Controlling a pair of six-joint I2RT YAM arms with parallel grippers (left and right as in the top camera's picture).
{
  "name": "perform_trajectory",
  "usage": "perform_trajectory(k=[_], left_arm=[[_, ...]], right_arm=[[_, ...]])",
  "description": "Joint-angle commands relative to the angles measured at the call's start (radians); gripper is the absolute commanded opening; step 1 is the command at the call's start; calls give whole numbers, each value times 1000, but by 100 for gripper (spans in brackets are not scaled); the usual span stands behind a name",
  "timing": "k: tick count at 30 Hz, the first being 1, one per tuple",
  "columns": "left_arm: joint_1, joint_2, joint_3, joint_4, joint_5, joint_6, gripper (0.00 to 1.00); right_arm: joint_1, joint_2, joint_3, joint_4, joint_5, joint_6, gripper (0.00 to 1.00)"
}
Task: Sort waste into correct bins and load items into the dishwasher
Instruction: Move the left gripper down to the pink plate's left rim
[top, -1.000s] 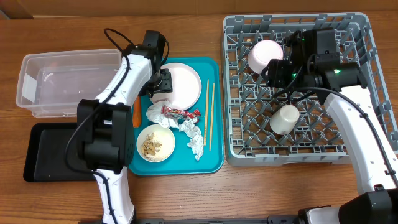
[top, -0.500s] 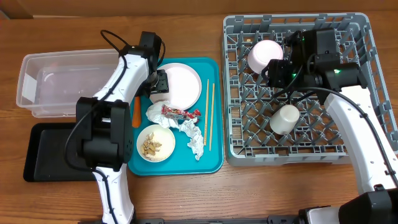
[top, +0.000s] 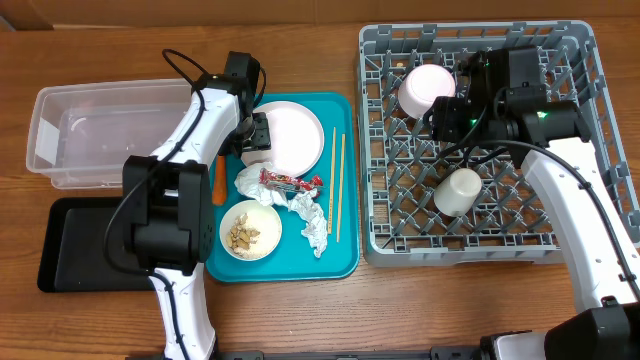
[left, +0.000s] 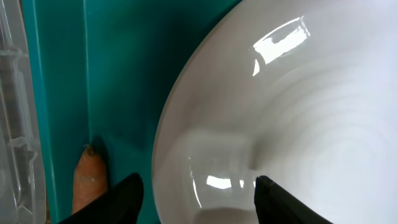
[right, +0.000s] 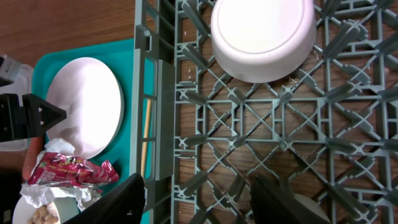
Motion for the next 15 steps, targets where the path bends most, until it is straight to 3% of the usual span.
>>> perform_trajectory(k=[1,15], left_arm=[[4,17,-11,1,-8,-14,56],[4,31,-11,2,-8,-22,49]], right_arm=[[-1,2,-5,-1,13,-3,58],[-1,2,-5,-2,13,-3,59]])
